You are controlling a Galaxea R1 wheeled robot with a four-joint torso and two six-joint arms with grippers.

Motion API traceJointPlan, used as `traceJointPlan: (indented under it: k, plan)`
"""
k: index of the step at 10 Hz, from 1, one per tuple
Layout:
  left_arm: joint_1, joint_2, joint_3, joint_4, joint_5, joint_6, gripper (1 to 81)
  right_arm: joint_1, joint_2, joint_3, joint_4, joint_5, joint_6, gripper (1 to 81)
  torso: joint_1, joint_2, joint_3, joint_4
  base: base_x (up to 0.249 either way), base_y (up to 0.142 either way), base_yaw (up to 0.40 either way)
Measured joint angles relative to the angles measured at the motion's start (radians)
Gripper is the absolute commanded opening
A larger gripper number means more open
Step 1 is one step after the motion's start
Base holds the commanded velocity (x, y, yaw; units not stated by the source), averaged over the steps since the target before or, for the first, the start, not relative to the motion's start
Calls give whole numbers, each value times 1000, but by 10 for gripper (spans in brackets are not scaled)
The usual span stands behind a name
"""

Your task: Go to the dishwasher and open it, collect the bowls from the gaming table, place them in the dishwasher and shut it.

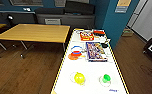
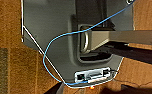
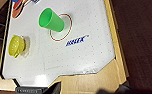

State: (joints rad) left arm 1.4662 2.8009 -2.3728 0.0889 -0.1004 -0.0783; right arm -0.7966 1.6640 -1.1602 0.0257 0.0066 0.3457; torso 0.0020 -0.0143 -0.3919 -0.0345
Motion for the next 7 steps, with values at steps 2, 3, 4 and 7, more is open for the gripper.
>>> traceJointPlan:
  k: [2, 3, 4, 7]
  plan:
    - [0, 1, 0, 0, 1, 0, 811, 117, 3, -11, 0, -90, 70, 811, 0, 0, 0, 0, 0, 0, 0]
    - [0, 4, -3, 0, 1, 0, 811, 167, 17, -32, -2, -140, 103, 811, 0, 0, 0, 0, 0, 0, 0]
    - [0, 6, -6, 0, 0, 0, 811, 209, 37, -55, -5, -191, 131, 811, 0, 0, 0, 0, 0, 0, 0]
    - [0, 22, -52, 0, 0, -1, 811, 276, 111, -120, -11, -288, 174, 811, 0, 0, -1, 0, 0, 0, 0]
